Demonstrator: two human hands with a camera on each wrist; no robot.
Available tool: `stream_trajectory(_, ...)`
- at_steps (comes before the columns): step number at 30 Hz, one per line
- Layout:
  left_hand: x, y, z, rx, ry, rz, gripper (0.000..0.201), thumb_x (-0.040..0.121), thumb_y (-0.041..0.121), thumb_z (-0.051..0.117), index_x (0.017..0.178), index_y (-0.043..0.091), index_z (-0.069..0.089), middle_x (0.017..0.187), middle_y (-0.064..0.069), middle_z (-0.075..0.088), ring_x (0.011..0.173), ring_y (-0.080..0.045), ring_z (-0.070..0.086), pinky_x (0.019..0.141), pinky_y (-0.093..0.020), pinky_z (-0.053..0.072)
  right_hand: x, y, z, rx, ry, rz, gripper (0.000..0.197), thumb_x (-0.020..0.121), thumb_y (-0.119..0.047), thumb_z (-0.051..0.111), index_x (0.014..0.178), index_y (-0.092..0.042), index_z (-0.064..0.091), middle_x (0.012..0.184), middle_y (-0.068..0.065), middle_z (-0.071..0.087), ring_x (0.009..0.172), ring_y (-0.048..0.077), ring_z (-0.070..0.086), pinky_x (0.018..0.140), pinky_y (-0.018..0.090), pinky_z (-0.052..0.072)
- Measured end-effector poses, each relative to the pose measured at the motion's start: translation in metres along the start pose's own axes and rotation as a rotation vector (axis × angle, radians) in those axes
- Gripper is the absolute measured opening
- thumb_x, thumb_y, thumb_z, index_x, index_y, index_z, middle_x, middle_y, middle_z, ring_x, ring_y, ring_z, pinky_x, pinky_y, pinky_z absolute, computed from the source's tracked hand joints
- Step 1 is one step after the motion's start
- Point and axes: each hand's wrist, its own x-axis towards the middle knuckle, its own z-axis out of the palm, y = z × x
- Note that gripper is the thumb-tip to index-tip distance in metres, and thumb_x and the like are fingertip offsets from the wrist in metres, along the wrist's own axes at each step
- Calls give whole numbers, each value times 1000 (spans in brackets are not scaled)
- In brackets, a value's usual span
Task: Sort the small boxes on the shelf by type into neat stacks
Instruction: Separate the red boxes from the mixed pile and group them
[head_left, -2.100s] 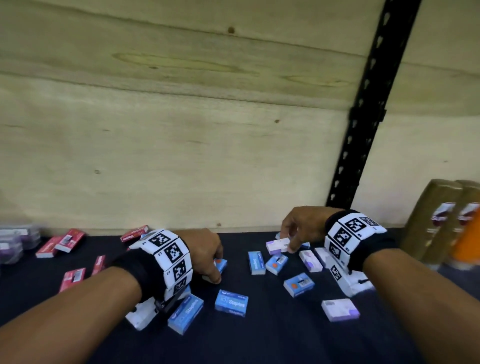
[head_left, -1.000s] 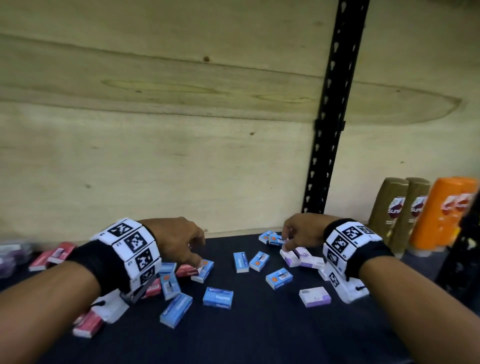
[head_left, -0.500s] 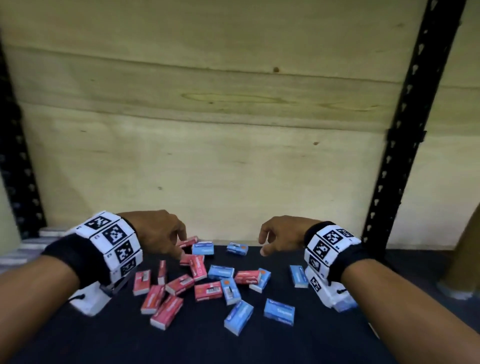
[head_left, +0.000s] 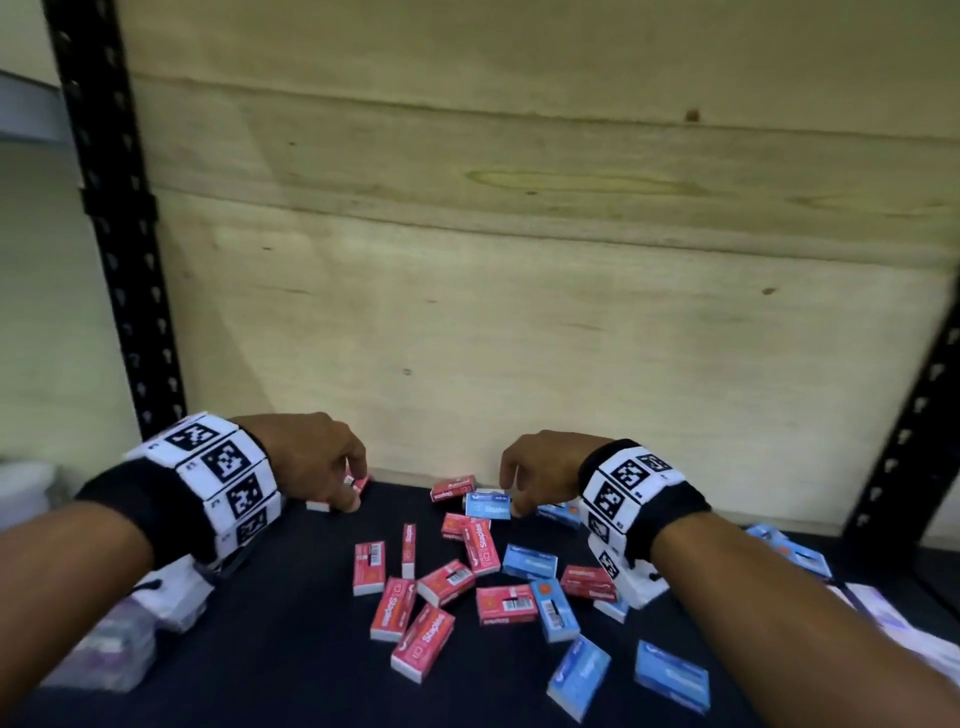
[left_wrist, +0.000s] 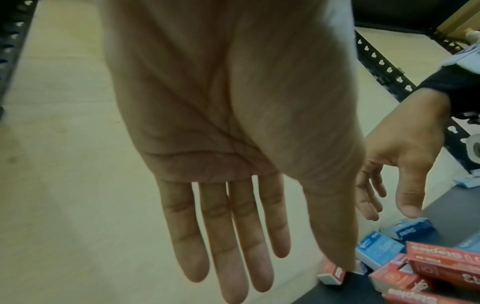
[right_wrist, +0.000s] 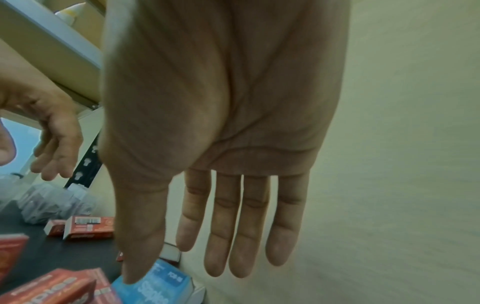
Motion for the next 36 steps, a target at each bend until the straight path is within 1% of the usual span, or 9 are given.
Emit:
stream_trajectory(2,3,0,2,-11,-7,-1,41,88,46,65,125,29,58,110,13,63,64,2,52,59,-15,40,8,-5,0,-34,-20,-1,48,84,-32,76,127,-18,60,123,1,63,107,22,60,84,32,47)
stream_trajectory(5,9,0,6,-3,-22,0,42,88,45,65,127,29,59,112,12,62,69,1,51,58,-14,38,19,-12,2,-88,-41,-8,54,82,-30,79,129,-14,58,124,5,63,110,26,60,87,34,49)
stream_trajectory(7,12,0,8,9,-34,10,43,88,47,65,127,29,58,114,12,61,80,-3,55,65,-16,41,24,-15,4,-117,-51,-8,55,80,-29,80,128,-12,59,123,6,65,108,27,62,87,35,51)
stream_trajectory(9,15,1,10,13,-41,24,45,88,48,65,129,30,58,114,12,61,92,-7,56,78,-19,44,28,-15,6,-146,-63,-8,53,81,-29,79,127,-10,61,121,8,66,107,27,62,85,34,51)
stream_trajectory(11,18,2,12,10,-45,40,46,87,49,65,129,30,58,112,13,61,97,-8,58,86,-23,46,31,-15,8,-150,-51,-8,49,83,-29,77,124,-8,63,119,9,67,106,27,63,84,33,50)
stream_trajectory(17,26,14,17,-24,-62,87,44,87,51,65,126,31,59,108,15,63,98,-7,60,89,-25,48,30,-9,9,-115,-33,4,36,87,-30,74,114,-6,69,111,8,71,102,26,65,89,37,54)
stream_trajectory(21,30,30,18,-11,-55,140,46,87,52,64,127,31,59,112,13,64,101,-9,61,92,-28,49,20,2,5,-89,-36,12,33,85,-30,75,109,-9,71,107,6,71,100,25,65,85,36,54)
stream_trajectory(28,32,74,16,15,-21,275,37,88,50,63,121,33,61,115,11,65,98,-10,61,85,-26,49,-28,68,0,-57,-13,144,28,81,-27,78,104,-12,71,105,5,71,98,23,63,81,32,48)
stream_trajectory(36,39,127,19,16,-5,391,44,86,52,64,126,34,60,122,11,62,107,-11,60,96,-32,49,-102,170,19,-53,-26,461,28,82,-28,78,104,-11,74,95,1,71,81,18,62,74,28,49)
